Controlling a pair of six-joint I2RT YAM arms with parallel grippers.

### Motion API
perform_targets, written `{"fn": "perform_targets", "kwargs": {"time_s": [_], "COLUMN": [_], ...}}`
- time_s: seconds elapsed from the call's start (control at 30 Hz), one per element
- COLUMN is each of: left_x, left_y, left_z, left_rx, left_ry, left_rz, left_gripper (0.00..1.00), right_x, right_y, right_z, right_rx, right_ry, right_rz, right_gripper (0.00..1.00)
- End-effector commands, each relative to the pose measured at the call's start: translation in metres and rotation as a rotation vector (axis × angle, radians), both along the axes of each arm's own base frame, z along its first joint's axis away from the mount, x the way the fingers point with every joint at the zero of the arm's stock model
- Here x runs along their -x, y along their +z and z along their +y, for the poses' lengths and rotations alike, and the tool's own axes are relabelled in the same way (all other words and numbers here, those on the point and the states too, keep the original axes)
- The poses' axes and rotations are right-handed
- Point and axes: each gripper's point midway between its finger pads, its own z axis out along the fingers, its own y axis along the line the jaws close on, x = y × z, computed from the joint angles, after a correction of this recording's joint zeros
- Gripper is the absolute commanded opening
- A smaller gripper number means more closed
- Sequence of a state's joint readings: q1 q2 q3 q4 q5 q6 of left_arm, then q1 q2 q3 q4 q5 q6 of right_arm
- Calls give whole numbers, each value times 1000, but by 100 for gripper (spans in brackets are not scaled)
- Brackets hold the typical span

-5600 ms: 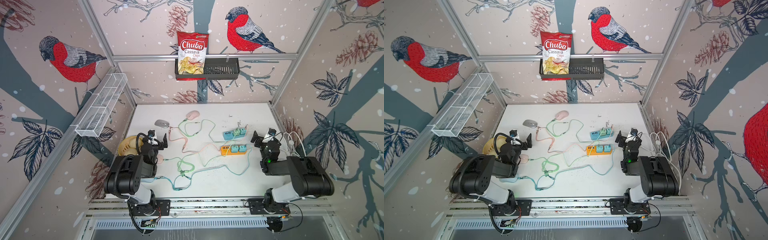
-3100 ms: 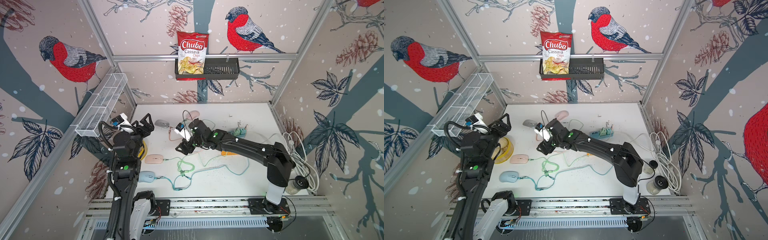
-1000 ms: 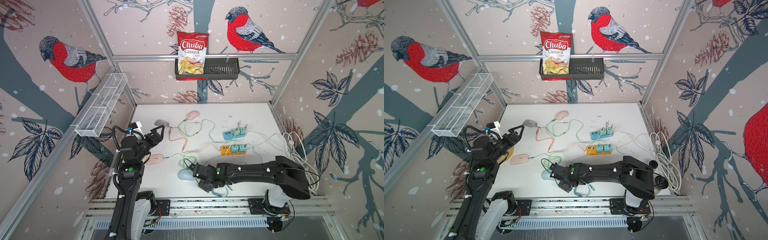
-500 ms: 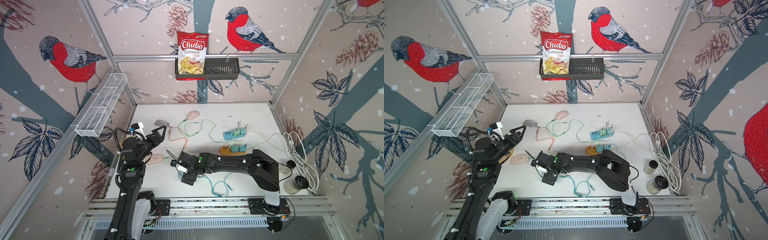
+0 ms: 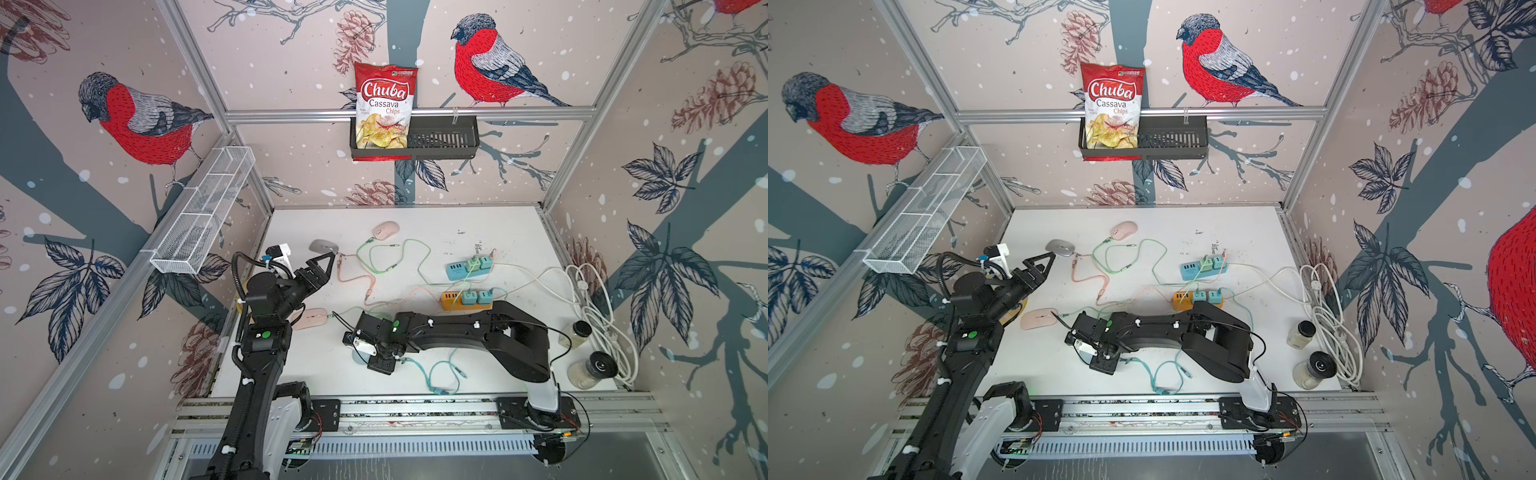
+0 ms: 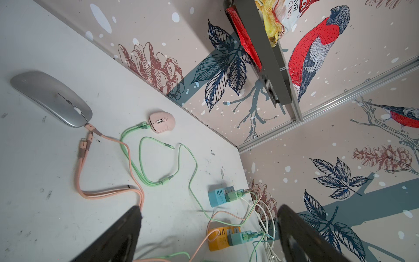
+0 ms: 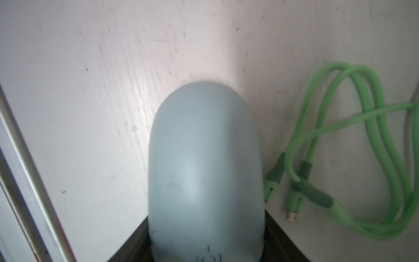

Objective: Unplug the wireless mouse
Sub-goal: Pick up the mouse from the center of the board.

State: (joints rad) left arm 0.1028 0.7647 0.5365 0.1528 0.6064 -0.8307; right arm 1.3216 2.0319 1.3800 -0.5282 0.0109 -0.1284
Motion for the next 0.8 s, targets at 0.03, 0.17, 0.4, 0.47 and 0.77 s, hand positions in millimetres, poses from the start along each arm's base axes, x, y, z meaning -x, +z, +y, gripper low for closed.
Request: {"fn": "perform_targets", "kwargs": {"time_s": [0.03, 0.17, 0.4, 0.47, 0.77], "left_x": [2, 7, 12, 16, 51], "left_y": [13, 2, -8, -4, 2], "left_z": [-2, -5, -50, -82, -187], "left_rx": [-17, -20, 190, 274, 395], "left_ry": [-21, -33, -263, -395, -858], "left_rz": [-63, -32, 28, 60, 135], "left_gripper": [94, 93, 75, 75, 42], "right_x": [-3, -11, -57, -71, -100], "right_y": [-6, 25, 109, 127, 163], "right_z": [-12, -14, -45, -58, -103], "right_rx": [45, -26, -191, -234, -315], "right_ry": [-32, -59, -226, -286, -414], "right_rz": [-22, -41, -173, -208, -267], "right_gripper": [50, 47, 45, 46, 46]}}
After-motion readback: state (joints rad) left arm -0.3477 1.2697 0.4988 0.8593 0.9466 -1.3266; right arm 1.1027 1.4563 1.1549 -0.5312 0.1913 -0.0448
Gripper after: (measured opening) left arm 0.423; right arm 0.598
